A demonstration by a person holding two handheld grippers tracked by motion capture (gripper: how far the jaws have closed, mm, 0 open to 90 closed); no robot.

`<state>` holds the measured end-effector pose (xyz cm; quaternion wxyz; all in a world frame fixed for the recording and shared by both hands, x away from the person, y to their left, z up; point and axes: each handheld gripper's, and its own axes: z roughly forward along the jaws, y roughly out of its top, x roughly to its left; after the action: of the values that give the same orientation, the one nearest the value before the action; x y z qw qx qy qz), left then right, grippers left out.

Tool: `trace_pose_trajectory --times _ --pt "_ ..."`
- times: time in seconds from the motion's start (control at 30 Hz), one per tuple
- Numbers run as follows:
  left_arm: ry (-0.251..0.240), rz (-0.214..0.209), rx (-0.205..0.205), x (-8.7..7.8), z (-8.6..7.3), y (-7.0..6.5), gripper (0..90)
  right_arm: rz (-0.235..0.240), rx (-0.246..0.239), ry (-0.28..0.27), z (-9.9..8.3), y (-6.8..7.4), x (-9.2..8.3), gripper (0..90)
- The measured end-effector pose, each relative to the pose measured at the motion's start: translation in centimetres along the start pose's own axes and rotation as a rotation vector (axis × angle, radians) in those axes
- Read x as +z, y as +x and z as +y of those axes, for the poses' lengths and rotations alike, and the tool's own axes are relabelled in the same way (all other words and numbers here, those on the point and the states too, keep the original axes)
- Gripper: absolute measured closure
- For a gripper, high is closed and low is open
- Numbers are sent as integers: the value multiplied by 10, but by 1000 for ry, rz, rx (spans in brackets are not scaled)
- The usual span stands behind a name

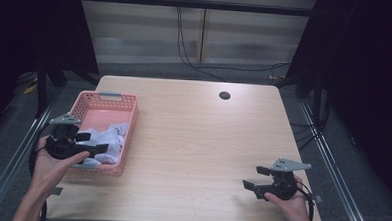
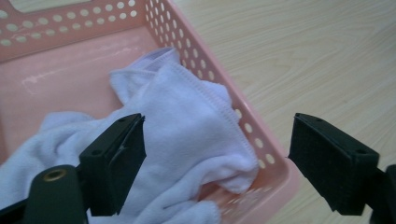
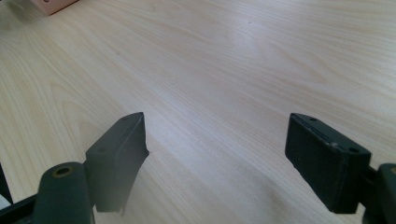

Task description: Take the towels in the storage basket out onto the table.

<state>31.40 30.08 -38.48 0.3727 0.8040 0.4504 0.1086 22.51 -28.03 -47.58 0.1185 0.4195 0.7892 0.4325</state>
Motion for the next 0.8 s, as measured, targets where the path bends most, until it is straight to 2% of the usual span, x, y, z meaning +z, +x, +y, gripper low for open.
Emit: trace_pose_trajectory --times 0.07,0.13,0.17,0.3,0.43,0.47,0.57,0.6,0.63,0.73,0.77,0.8 --pt "12 -11 12 0 2 8 157 -3 4 5 0 0 1 206" --pt "18 28 -3 3 4 14 159 -1 3 7 0 -1 2 206" --pt "32 33 -3 5 5 18 159 0 4 7 0 -1 2 205" --pt "79 16 -11 23 6 28 161 0 11 14 0 -2 4 205" --pt "120 18 -6 34 4 36 162 8 4 24 0 -1 4 205" --pt "125 19 -22 37 3 37 162 9 7 22 0 -1 4 203" --pt "173 36 -26 43 -1 42 160 7 5 21 0 -1 4 202" --pt "200 50 -7 45 -2 43 160 8 5 23 0 -1 4 203" --pt "213 53 -11 47 -3 44 155 6 -1 24 0 -1 5 202" --pt "210 36 -18 48 -5 46 149 6 0 33 0 0 5 200" --pt "237 31 -6 48 -4 47 148 8 0 33 0 0 6 197" --pt "241 35 -1 49 -4 47 147 10 0 34 0 -1 6 194"
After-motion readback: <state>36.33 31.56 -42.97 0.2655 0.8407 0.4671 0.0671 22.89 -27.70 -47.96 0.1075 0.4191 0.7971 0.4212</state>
